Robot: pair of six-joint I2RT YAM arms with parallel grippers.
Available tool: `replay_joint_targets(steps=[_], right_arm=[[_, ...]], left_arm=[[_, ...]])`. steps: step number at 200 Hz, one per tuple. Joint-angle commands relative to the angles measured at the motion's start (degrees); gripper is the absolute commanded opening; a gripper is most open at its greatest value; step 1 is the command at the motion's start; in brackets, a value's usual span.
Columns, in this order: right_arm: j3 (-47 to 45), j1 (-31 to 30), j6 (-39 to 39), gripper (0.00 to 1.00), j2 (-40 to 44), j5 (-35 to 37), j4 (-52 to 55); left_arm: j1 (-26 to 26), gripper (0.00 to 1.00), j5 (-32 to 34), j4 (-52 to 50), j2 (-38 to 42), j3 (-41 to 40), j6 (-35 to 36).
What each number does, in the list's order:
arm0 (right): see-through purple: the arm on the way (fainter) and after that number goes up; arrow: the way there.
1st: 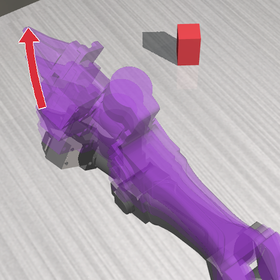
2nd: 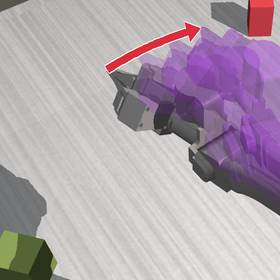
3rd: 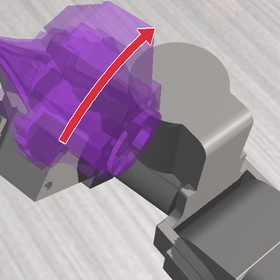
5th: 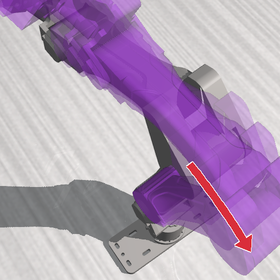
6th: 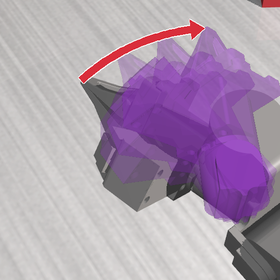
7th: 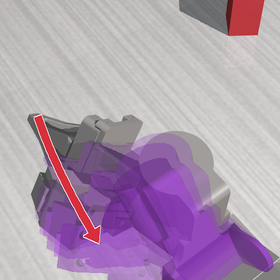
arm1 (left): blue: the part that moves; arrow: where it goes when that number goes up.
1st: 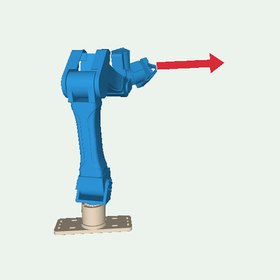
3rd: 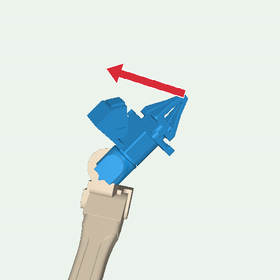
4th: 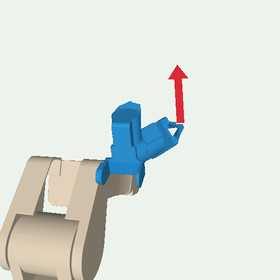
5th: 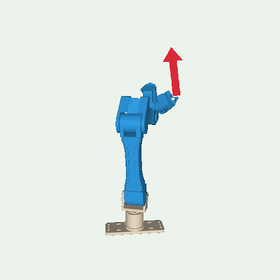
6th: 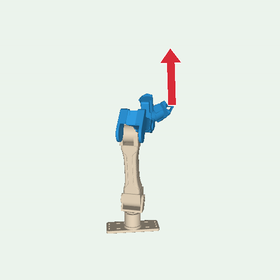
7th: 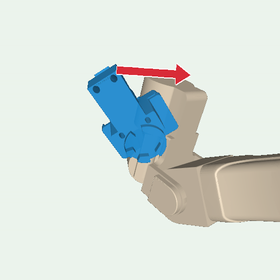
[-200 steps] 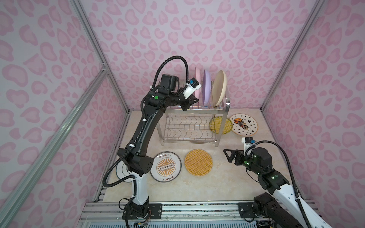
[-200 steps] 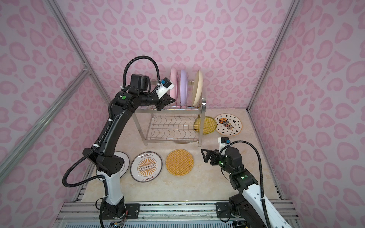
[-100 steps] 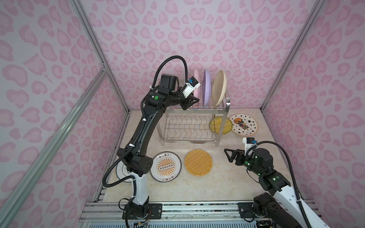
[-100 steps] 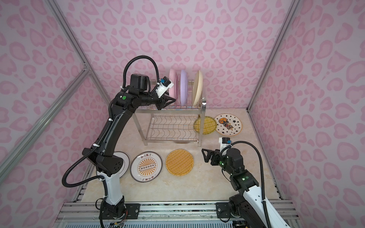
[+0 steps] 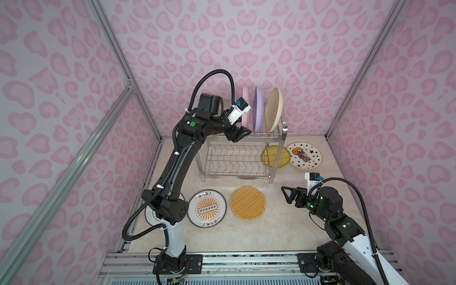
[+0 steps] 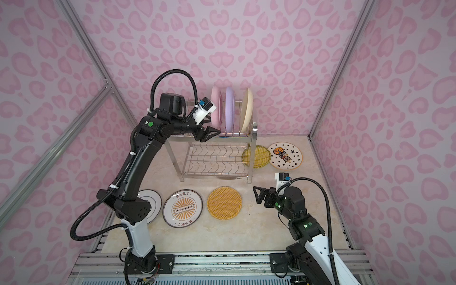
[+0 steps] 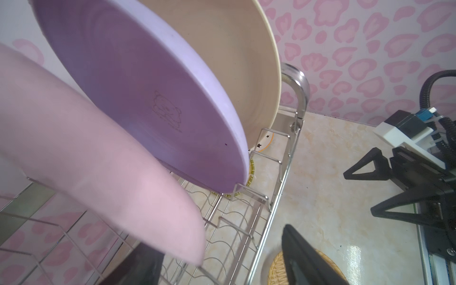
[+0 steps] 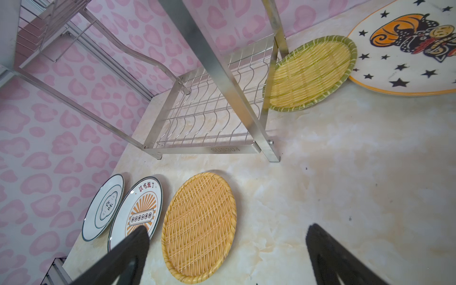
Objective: Load plates into a dish rack
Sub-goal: Pick up the plate from the top-center of the table.
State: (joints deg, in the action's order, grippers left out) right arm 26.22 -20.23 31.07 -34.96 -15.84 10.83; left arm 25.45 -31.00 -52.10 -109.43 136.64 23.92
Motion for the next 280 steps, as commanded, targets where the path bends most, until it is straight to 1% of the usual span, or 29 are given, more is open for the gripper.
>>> replay_joint_targets(steps=[1, 17, 34, 61, 78, 92, 102, 111, 135, 145, 157, 173, 191, 211, 221, 234, 256, 280], right_arm=[[1.2, 0.4, -1.4, 1.0, 0.1, 1.4, 1.7], [2.2, 1.3, -1.6, 1.0, 0.4, 1.3, 1.8], [2.7, 2.3, 1.0, 1.0, 1.7, 3.5, 1.3], [2.4, 5.2, 3.4, 1.0, 4.3, -0.2, -4.2], [2.7, 8.0, 5.4, 1.0, 3.2, -1.9, -6.7], [6.4, 10.3, 6.8, 1.0, -1.7, -2.1, -2.2], [8.9, 11.3, 6.6, 1.0, -5.6, -3.0, 0.2], [9.6, 11.6, 6.9, 1.0, -7.9, -1.8, 0.7], [7.8, 13.0, 9.4, 1.0, -9.8, 1.7, -3.5], [7.2, 14.0, 10.7, 1.0, -10.7, 3.6, -4.5], [6.1, 15.8, 12.8, 0.96, -12.3, 3.8, -6.6], [5.0, 18.0, 14.7, 0.9, -15.8, 1.6, -10.7], [5.0, 19.6, 14.5, 0.87, -20.3, 1.5, -13.0], [4.9, 20.0, 13.1, 0.85, -24.7, 2.6, -16.7], [4.5, 20.2, 13.4, 0.85, -27.2, 2.3, -20.1], [4.9, 20.2, 13.9, 0.84, -31.5, 0.8, -24.6], [6.8, 19.7, 14.9, 0.85, -40.3, -1.2, -31.1], [9.8, 18.3, 15.4, 0.82, -49.3, -1.2, -38.1]], left_arm=[[-0.1, 0.84, 0.6, 0.5, 2.1, -0.2, -1.9], [-0.1, 0.87, 0.5, 1.0, 3.7, -0.2, -2.6], [-0.1, 0.9, 1.8, 2.2, 5.5, -0.2, -4.2], [-0.1, 1.0, 4.9, 4.6, 8.6, -0.3, -9.0], [-0.3, 0.98, 7.2, 7.9, 11.5, -2.6, -14.8], [-0.7, 0.97, 9.5, 12.3, 15.0, -7.9, -22.4], [-1.2, 0.98, 9.1, 16.6, 18.1, -14.0, -27.8], [-1.5, 0.97, 8.9, 20.9, 21.2, -20.1, -33.1], [-1.8, 0.97, 9.6, 32.5, 30.3, -36.8, -46.6], [-1.8, 0.98, 9.2, 35.6, 34.1, -42.7, -50.2], [-1.7, 0.97, 9.3, 38.2, 38.6, -49.4, -54.0], [-1.4, 0.98, 7.6, 39.8, 44.5, -57.4, -55.5], [-0.8, 0.97, 5.1, 41.0, 50.4, -66.5, -56.5], [0.4, 0.97, 1.3, 42.3, 54.6, -73.9, -57.5], [1.5, 0.97, -0.4, 43.0, 55.8, -77.0, -57.5], [3.6, 0.97, -0.7, 43.4, 57.0, -80.5, -56.7], [7.5, 0.97, 1.1, 44.3, 58.5, -85.3, -55.2], [9.3, 0.97, 1.7, 45.9, 57.5, -88.0, -55.5]])
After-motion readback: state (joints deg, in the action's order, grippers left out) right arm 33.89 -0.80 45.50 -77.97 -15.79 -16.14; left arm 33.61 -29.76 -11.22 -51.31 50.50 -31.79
